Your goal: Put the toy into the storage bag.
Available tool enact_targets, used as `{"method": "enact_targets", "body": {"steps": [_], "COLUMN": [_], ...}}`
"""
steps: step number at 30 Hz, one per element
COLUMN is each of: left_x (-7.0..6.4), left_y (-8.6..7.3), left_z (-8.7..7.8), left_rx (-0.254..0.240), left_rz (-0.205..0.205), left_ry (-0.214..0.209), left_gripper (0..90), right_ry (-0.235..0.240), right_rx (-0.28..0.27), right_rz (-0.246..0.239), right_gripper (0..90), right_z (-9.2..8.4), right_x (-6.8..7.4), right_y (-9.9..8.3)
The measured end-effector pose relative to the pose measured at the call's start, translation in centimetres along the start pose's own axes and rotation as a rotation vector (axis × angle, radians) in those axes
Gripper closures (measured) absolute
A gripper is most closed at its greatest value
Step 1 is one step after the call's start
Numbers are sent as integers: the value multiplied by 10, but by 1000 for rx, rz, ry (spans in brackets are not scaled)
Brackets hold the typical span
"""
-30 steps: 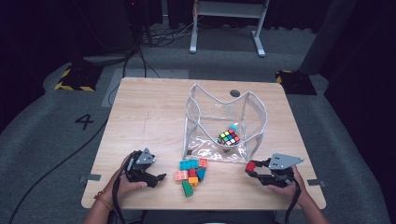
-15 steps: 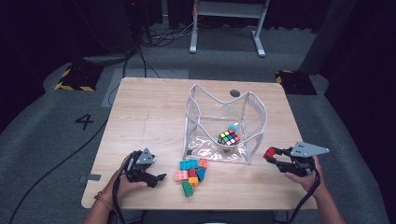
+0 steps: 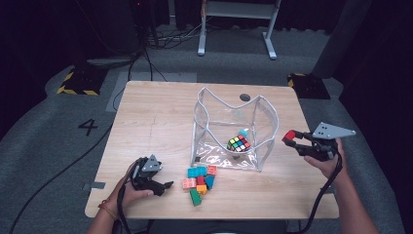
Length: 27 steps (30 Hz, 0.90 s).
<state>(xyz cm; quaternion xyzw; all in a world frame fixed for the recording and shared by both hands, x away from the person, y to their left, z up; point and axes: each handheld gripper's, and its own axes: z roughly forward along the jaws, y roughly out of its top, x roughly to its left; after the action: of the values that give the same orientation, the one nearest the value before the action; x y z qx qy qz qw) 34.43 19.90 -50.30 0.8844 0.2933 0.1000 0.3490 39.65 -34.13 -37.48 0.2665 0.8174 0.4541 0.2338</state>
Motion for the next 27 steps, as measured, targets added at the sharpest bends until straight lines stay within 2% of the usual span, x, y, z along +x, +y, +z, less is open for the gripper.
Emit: {"method": "enact_targets", "body": {"steps": [5, 10, 15, 18, 22, 27], "left_x": [0, 0, 0, 0, 0, 0], "left_y": [0, 0, 0, 0, 0, 0], "left_z": [0, 0, 0, 0, 0, 0], "left_rx": [0, 0, 1, 0, 0, 0], "left_rz": [-1, -1, 0, 0, -1, 0], "left_ry": [0, 0, 0, 0, 0, 0], "left_gripper": [122, 122, 122, 122, 122, 122], "right_ry": [-18, -24, -30, -24, 11, 44], "right_rx": [-16, -40, -35, -55, -78, -67], "right_rz": [-26, -13, -27, -16, -5, -35], "right_gripper": [593, 593, 593, 592, 592, 593], "right_z": [0, 3, 7, 8, 10, 20], "right_x": [-10, -16, -19, -21, -22, -16], "right_y": [26, 48, 65, 73, 82, 96]}}
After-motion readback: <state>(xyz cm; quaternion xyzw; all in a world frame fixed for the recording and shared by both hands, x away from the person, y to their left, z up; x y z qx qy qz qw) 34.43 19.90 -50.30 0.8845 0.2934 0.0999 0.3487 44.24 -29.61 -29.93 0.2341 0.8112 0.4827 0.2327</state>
